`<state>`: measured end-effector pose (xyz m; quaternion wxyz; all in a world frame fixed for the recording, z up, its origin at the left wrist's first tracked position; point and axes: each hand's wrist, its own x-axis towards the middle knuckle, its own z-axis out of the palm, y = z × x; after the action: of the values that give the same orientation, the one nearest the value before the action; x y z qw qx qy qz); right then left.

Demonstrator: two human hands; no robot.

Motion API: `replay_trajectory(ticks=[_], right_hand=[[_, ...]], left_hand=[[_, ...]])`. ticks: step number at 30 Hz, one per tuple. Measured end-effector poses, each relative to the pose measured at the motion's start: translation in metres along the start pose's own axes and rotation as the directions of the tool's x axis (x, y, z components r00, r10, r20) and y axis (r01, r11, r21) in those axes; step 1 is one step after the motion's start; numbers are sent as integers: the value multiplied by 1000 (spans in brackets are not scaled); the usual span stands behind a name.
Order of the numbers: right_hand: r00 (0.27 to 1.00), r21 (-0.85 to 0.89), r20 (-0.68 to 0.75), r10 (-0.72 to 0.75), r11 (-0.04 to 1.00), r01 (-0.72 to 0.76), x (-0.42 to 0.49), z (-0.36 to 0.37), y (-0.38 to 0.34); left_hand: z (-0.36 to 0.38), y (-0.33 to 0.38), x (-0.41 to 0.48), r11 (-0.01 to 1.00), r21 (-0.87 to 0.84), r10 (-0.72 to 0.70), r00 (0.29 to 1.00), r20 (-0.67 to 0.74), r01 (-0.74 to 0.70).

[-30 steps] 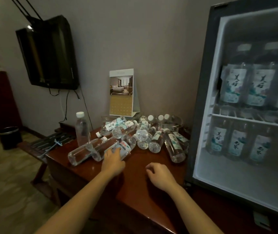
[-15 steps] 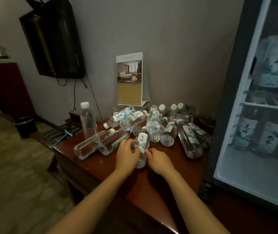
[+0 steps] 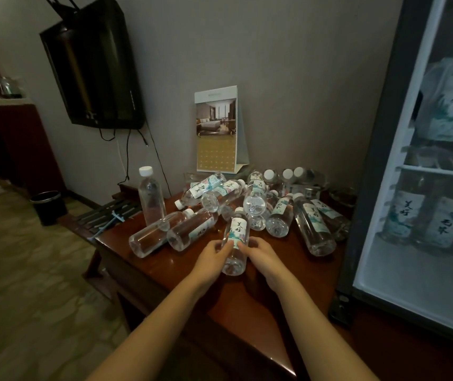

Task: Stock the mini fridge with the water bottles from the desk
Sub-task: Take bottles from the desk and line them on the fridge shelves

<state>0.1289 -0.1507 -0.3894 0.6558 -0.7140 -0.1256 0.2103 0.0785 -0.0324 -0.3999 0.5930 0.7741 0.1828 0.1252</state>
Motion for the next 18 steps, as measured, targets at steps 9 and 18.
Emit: replay_trajectory(ticks=[9, 18], right_hand=[[997, 80, 55, -57, 995, 53, -30, -4, 0], [984, 93, 64, -167, 983, 161, -70, -22, -13]], left_hand=[[-2, 1, -36, 990, -140, 28, 999, 45, -21], [4, 17, -75, 983, -25, 184, 979, 91, -182]])
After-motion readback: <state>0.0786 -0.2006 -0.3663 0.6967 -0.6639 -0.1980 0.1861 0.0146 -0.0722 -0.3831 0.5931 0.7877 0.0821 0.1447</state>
